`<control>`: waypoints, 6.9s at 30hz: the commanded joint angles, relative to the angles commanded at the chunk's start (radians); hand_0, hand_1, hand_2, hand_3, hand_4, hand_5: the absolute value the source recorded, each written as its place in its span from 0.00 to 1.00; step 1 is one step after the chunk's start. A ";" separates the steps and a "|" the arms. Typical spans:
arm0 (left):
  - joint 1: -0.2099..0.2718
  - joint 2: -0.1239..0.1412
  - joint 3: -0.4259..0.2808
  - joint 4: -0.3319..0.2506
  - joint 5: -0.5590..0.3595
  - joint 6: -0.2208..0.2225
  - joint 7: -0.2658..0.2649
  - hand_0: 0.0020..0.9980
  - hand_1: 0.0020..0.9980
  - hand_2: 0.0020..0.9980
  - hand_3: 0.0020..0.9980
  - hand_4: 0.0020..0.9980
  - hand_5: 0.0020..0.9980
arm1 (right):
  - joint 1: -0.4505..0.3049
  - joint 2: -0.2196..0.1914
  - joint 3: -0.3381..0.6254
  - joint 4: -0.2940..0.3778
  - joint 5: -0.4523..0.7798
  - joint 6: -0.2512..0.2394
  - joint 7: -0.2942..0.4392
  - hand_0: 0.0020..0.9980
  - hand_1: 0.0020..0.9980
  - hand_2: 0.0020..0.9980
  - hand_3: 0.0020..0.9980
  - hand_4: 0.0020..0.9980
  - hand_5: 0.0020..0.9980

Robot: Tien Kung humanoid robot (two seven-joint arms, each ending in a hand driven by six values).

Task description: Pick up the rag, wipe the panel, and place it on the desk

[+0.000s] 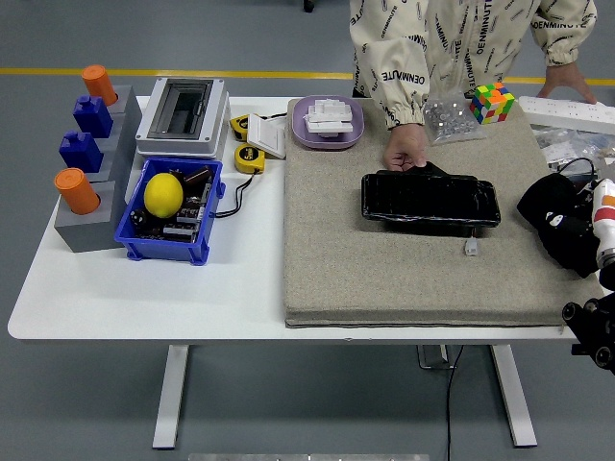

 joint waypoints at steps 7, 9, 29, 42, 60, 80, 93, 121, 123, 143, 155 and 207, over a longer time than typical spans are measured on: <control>0.001 0.002 -0.002 0.000 0.002 0.001 0.000 0.60 0.64 0.64 0.56 0.63 0.45 | -0.011 0.003 -0.013 0.009 -0.017 0.000 -0.014 0.27 0.36 0.38 0.38 0.93 0.10; 0.003 0.003 -0.001 0.001 0.003 0.001 0.000 0.60 0.64 0.64 0.56 0.63 0.45 | -0.008 0.001 -0.011 0.014 -0.023 0.000 -0.017 0.27 0.36 0.38 0.38 0.93 0.10; 0.007 0.000 -0.017 0.001 0.011 0.001 0.000 0.61 0.64 0.64 0.56 0.63 0.45 | 0.012 -0.020 -0.004 0.107 -0.067 0.000 -0.045 0.27 0.35 0.37 0.38 0.92 0.09; 0.010 0.006 -0.030 0.000 0.021 0.002 0.000 0.60 0.64 0.64 0.56 0.63 0.45 | 0.042 0.024 -0.033 0.161 -0.068 0.000 -0.075 0.28 0.35 0.37 0.38 0.92 0.08; 0.011 0.009 -0.032 0.000 0.024 0.002 0.000 0.60 0.64 0.64 0.56 0.63 0.45 | 0.062 0.100 -0.181 0.178 -0.042 0.000 -0.104 0.28 0.36 0.37 0.37 0.92 0.08; 0.010 0.011 -0.030 0.001 0.023 0.002 0.000 0.61 0.64 0.64 0.56 0.63 0.45 | 0.103 0.134 -0.377 0.243 -0.014 0.000 -0.124 0.28 0.36 0.37 0.38 0.91 0.08; 0.010 0.014 -0.020 0.001 0.021 0.003 0.000 0.60 0.64 0.64 0.56 0.63 0.45 | 0.144 0.173 -0.503 0.285 0.008 0.000 -0.131 0.28 0.36 0.37 0.38 0.91 0.08; 0.005 0.014 -0.025 0.000 0.023 0.003 0.000 0.60 0.64 0.64 0.56 0.63 0.45 | 0.183 0.178 -0.602 0.327 0.011 0.000 -0.136 0.28 0.36 0.37 0.37 0.91 0.08; 0.005 0.013 -0.026 0.000 0.024 0.003 0.000 0.60 0.64 0.64 0.56 0.63 0.45 | 0.181 0.173 -0.598 0.327 0.010 0.000 -0.136 0.28 0.36 0.37 0.37 0.91 0.08; 0.006 0.010 -0.038 0.000 0.028 0.003 0.000 0.60 0.64 0.64 0.56 0.63 0.45 | 0.150 0.106 -0.547 0.329 0.000 0.000 -0.136 0.28 0.36 0.37 0.37 0.91 0.08; 0.009 0.009 -0.045 0.000 0.029 0.003 0.000 0.60 0.64 0.64 0.56 0.63 0.45 | 0.111 0.039 -0.499 0.329 -0.011 0.000 -0.136 0.28 0.36 0.37 0.37 0.91 0.08; 0.010 0.007 -0.043 -0.002 0.029 0.002 -0.001 0.60 0.64 0.64 0.56 0.63 0.45 | 0.028 -0.087 -0.356 0.322 -0.051 0.001 -0.138 0.28 0.36 0.37 0.37 0.91 0.08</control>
